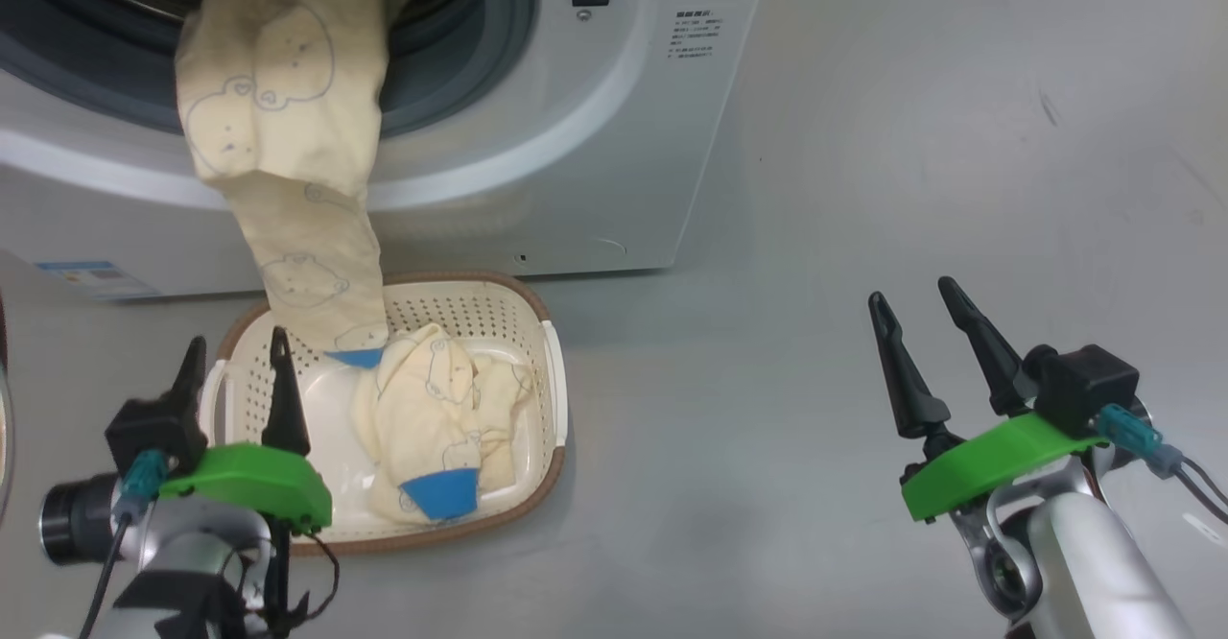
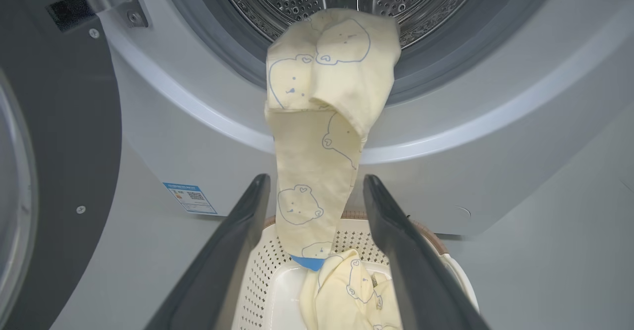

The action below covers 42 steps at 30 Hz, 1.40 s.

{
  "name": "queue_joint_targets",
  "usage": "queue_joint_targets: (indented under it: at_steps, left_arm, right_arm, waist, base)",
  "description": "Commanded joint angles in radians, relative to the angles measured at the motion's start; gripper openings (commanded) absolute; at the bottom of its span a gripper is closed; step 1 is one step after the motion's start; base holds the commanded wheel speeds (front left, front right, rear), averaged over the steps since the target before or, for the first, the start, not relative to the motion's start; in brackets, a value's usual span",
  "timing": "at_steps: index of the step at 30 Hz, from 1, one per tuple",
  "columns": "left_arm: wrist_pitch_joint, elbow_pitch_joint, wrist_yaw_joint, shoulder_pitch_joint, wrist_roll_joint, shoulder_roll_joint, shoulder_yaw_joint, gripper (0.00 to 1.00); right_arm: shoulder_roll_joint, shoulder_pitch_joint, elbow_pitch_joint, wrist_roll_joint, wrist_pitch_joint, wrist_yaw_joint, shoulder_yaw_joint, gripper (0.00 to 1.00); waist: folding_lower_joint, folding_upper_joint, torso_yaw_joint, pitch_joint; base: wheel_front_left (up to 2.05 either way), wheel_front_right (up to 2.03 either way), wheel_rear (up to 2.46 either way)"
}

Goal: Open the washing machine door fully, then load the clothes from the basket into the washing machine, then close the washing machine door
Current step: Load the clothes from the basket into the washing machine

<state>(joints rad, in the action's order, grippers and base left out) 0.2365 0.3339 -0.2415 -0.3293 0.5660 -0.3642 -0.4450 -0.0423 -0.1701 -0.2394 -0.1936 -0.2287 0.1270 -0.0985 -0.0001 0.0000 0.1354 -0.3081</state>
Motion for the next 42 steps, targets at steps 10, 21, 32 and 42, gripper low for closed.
queue_joint_targets:
  at_steps: [10,21,32,42]
  left_arm:
    - [-0.038,0.117,0.054,-0.223,0.009,-0.031,0.030,1.00]
    - [-0.096,0.351,0.183,-0.454,0.037,-0.046,0.023,1.00]
    - [-0.100,0.502,0.233,-0.610,0.030,-0.043,0.007,1.00]
    - [-0.118,0.603,0.216,-0.670,0.028,-0.025,-0.005,0.00]
  right_arm:
    - [-0.008,-0.090,0.037,-0.032,-0.017,0.004,-0.054,1.00]
    - [-0.008,-0.167,0.015,-0.092,-0.032,0.004,-0.102,1.00]
    - [-0.008,-0.186,0.044,-0.135,-0.033,0.004,-0.110,1.00]
    - [-0.008,-0.191,0.045,-0.144,-0.033,0.004,-0.108,1.00]
  waist:
    - [0.0001,0.0000,0.047,-0.143]
    - [0.0001,0.0000,0.136,-0.288]
    - [0.0001,0.0000,0.181,-0.355]
    - [0.0001,0.0000,0.173,-0.356]
  base:
    - [0.00,0.00,0.00]
    - [0.00,0.00,0.00]
    - [0.00,0.00,0.00]
    - [0.00,0.00,0.00]
